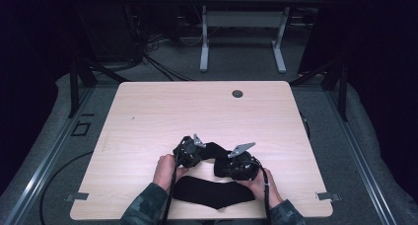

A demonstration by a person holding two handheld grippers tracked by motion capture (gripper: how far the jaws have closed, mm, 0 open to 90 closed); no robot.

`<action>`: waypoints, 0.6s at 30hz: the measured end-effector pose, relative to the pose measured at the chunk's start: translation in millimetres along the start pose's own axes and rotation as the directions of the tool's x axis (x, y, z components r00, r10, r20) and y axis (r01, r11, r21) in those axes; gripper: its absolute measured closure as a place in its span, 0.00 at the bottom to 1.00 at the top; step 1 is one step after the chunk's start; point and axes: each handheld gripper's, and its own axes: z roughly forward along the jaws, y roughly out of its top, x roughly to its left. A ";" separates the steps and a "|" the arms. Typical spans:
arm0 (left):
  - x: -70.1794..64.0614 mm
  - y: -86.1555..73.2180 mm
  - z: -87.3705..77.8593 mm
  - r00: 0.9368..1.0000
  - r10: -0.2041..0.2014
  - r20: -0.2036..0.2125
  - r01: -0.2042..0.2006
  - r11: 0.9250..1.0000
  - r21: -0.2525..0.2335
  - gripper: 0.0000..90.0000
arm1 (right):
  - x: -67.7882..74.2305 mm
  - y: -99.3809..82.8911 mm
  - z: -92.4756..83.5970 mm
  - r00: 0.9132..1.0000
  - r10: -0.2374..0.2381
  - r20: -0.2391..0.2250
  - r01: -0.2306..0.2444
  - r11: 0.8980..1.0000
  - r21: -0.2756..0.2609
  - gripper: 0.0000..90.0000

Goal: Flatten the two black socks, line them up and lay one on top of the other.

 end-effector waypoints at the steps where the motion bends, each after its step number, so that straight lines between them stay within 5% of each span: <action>1: 1.0 -0.2 -6.7 1.000 -0.007 -0.001 0.007 0.999 -0.036 0.96 | -0.3 -0.2 -1.4 1.000 -0.012 0.015 0.012 1.000 0.002 0.87; 8: 6.8 4.9 -35.6 1.000 -0.018 0.002 0.019 0.992 -0.126 0.96 | -4.7 0.3 -8.5 0.991 -0.069 0.111 0.068 0.998 0.018 0.89; 11: 8.2 7.3 -50.6 1.000 -0.009 -0.018 0.006 0.986 -0.164 0.96 | -10.1 0.6 -16.3 0.982 -0.092 0.166 0.087 0.996 0.034 0.89; 12: 8.6 6.2 -56.0 1.000 -0.001 -0.026 -0.004 0.984 -0.179 0.96 | -14.1 0.1 -23.6 0.967 -0.116 0.228 0.107 0.993 0.050 0.88; 13: 8.6 6.2 -56.0 1.000 -0.001 -0.026 -0.004 0.984 -0.179 0.96 | -14.1 0.1 -23.6 0.967 -0.116 0.228 0.107 0.993 0.050 0.88; 14: 9.1 4.6 -57.2 1.000 0.005 -0.019 -0.008 0.983 -0.184 0.96 | -18.7 -2.1 -28.3 0.958 -0.116 0.263 0.103 0.993 0.061 0.85; 18: 8.6 -5.0 -46.8 0.999 0.029 -0.014 -0.030 0.991 -0.133 0.96 | -27.9 -9.1 -29.5 0.954 -0.108 0.278 0.084 0.992 0.096 0.76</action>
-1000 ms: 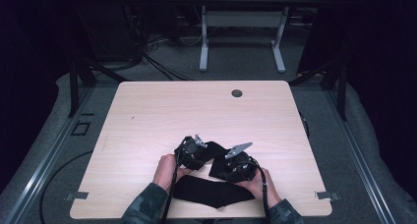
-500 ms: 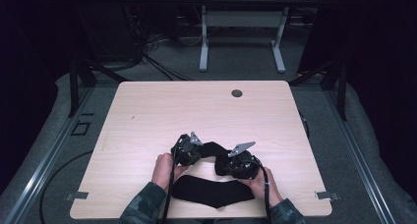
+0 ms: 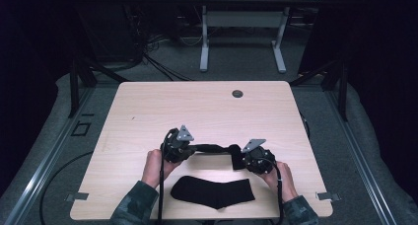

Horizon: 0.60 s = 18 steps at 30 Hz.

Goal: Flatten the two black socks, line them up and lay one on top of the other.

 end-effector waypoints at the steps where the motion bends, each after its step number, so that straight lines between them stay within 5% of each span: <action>1: 0.3 -4.7 4.6 1.000 0.002 0.009 -0.002 1.000 0.017 0.96 | -1.1 -2.7 2.1 1.000 -0.006 0.004 0.006 1.000 0.026 0.70; 3: 0.9 -13.2 13.3 1.000 -0.002 0.030 0.001 0.999 0.049 0.95 | -9.2 -11.0 -0.4 0.995 0.059 -0.075 -0.059 0.998 0.003 0.57; 5: 1.9 -15.7 15.1 0.999 -0.007 0.044 0.005 0.998 0.056 0.94 | -12.0 -12.5 -2.5 0.993 0.070 -0.094 -0.071 0.997 -0.007 0.55; 10: 5.4 -22.7 19.2 0.997 -0.026 0.070 0.020 0.996 0.082 0.80 | -32.6 -17.8 -15.2 0.970 0.178 -0.165 -0.193 0.978 -0.080 0.49; 16: 10.5 -28.2 13.0 0.993 -0.084 0.079 0.079 0.995 0.065 0.48 | -32.9 -16.6 -3.0 0.964 0.195 -0.181 -0.207 0.977 -0.050 0.47; 18: 13.1 -31.0 9.6 0.992 -0.102 0.068 0.098 0.994 0.054 0.46 | -32.2 -17.3 -2.3 0.963 0.197 -0.187 -0.209 0.977 -0.050 0.47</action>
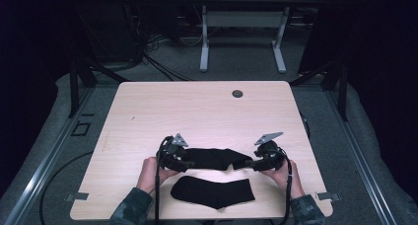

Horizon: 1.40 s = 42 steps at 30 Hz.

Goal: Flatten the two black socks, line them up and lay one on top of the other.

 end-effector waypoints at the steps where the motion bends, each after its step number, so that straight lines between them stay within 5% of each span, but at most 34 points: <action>1: 2.3 -1.7 -1.6 1.000 -0.016 -0.008 0.016 1.000 -0.005 0.43 | 0.5 -0.9 0.7 1.000 0.004 -0.005 -0.004 1.000 0.000 0.47; 5: 13.1 -7.7 -7.1 0.997 -0.076 0.007 0.076 0.997 -0.031 0.29 | 1.0 -3.8 0.8 1.000 0.007 0.001 -0.007 1.000 0.000 0.47; 8: 19.6 -11.6 -9.9 0.992 -0.123 -0.033 0.121 0.991 -0.051 0.23 | 0.6 -4.5 -0.3 1.000 0.023 0.004 -0.023 1.000 -0.003 0.47; 15: 31.9 -15.4 -1.1 0.977 -0.200 -0.072 0.199 0.980 -0.032 0.24 | -1.3 -6.5 1.5 0.998 0.067 0.001 -0.067 0.998 -0.003 0.46; 21: 32.3 -12.7 7.2 0.975 -0.207 -0.078 0.207 0.978 -0.012 0.28 | 1.4 -5.4 5.4 0.998 0.057 0.022 -0.057 0.998 0.004 0.49; 32: 24.4 -5.8 16.8 0.983 -0.176 -0.053 0.178 0.983 0.035 0.58 | 3.3 -1.3 12.9 0.999 0.040 -0.032 -0.040 0.999 0.021 0.67; 37: 18.9 -3.3 17.5 0.988 -0.148 -0.052 0.151 0.987 0.060 0.86 | 0.2 -1.2 15.1 0.996 0.062 -0.057 -0.062 0.998 0.007 0.85; 42: 17.7 -2.5 16.3 0.988 -0.150 -0.040 0.152 0.986 0.067 0.93 | 0.7 1.5 10.3 1.000 0.027 0.000 -0.027 1.000 0.009 0.92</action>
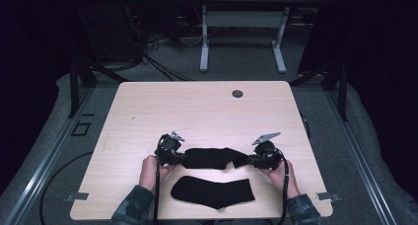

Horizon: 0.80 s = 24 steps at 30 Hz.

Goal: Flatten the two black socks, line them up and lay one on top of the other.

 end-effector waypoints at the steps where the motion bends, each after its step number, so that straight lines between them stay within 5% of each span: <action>1: -0.3 0.1 -1.7 1.000 -0.006 0.007 0.006 1.000 -0.015 0.93 | 1.4 1.4 -2.1 0.999 -0.028 0.042 0.028 1.000 0.004 0.92; 4: -0.6 2.5 -8.3 0.999 -0.018 0.034 0.020 0.998 -0.059 0.94 | 7.6 8.2 -11.4 0.984 -0.100 0.150 0.100 0.995 0.003 0.93; 5: -1.5 4.2 -11.2 0.999 -0.019 0.034 0.022 0.997 -0.071 0.94 | 11.7 13.0 -18.3 0.965 -0.134 0.224 0.143 0.989 -0.024 0.93; 6: -2.5 5.7 -13.4 0.999 -0.019 0.030 0.021 0.997 -0.081 0.94 | 11.7 13.0 -18.3 0.965 -0.134 0.224 0.143 0.989 -0.024 0.93; 7: -4.2 8.2 -16.8 0.999 -0.021 0.036 0.025 0.995 -0.101 0.94 | 16.1 17.5 -25.8 0.926 -0.193 0.323 0.219 0.975 -0.045 0.93; 8: -4.8 9.7 -18.9 0.999 -0.016 0.041 0.020 0.994 -0.109 0.94 | 16.1 17.5 -25.8 0.926 -0.193 0.323 0.219 0.975 -0.045 0.93; 9: -6.3 12.3 -21.5 0.999 -0.013 0.038 0.017 0.993 -0.119 0.93 | 21.8 19.9 -31.7 0.864 -0.259 0.432 0.314 0.948 -0.059 0.92; 10: -7.0 13.7 -22.7 0.999 -0.009 0.036 0.013 0.992 -0.124 0.93 | 21.8 19.9 -31.7 0.864 -0.259 0.432 0.314 0.948 -0.059 0.92; 11: -7.6 16.1 -23.2 0.999 0.000 0.036 0.004 0.993 -0.117 0.93 | 26.1 19.5 -33.9 0.815 -0.312 0.488 0.389 0.919 -0.064 0.91; 12: -7.6 16.1 -23.2 0.999 0.000 0.036 0.004 0.993 -0.117 0.93 | 26.1 19.5 -33.9 0.815 -0.312 0.488 0.389 0.919 -0.064 0.91; 13: -6.8 16.0 -21.2 0.999 -0.001 0.041 0.006 0.995 -0.104 0.93 | 27.5 18.4 -33.5 0.800 -0.339 0.496 0.419 0.906 -0.057 0.91; 15: -4.2 13.2 -16.6 0.999 -0.003 0.034 0.005 0.997 -0.076 0.92 | 28.4 13.5 -28.4 0.823 -0.377 0.425 0.428 0.903 -0.028 0.86; 16: -2.0 10.8 -14.0 0.999 -0.014 0.046 0.017 0.998 -0.067 0.91 | 28.6 8.0 -23.9 0.849 -0.393 0.353 0.426 0.905 -0.016 0.84; 17: 0.3 8.3 -12.0 0.998 -0.022 0.058 0.025 0.998 -0.059 0.87 | 28.4 -1.0 -18.6 0.891 -0.405 0.207 0.409 0.912 0.025 0.80; 19: 4.7 4.0 -9.0 0.996 -0.050 0.076 0.054 0.997 -0.051 0.82 | 29.3 -4.8 -16.9 0.897 -0.406 0.177 0.407 0.913 0.029 0.78; 21: 9.5 0.8 -11.5 0.994 -0.073 0.084 0.078 0.995 -0.068 0.66 | 25.9 -12.7 -17.4 0.925 -0.371 0.080 0.369 0.928 0.042 0.66; 22: 9.5 0.8 -11.5 0.994 -0.073 0.084 0.078 0.995 -0.068 0.61 | 25.9 -12.7 -17.4 0.925 -0.371 0.080 0.369 0.928 0.042 0.66; 23: 11.3 0.4 -14.2 0.994 -0.074 0.077 0.080 0.994 -0.076 0.55 | 20.4 -14.8 -21.9 0.947 -0.320 0.015 0.320 0.947 -0.001 0.58; 24: 12.1 0.1 -16.1 0.994 -0.076 0.072 0.083 0.993 -0.088 0.55 | 20.4 -14.8 -21.9 0.947 -0.320 0.015 0.320 0.947 -0.001 0.58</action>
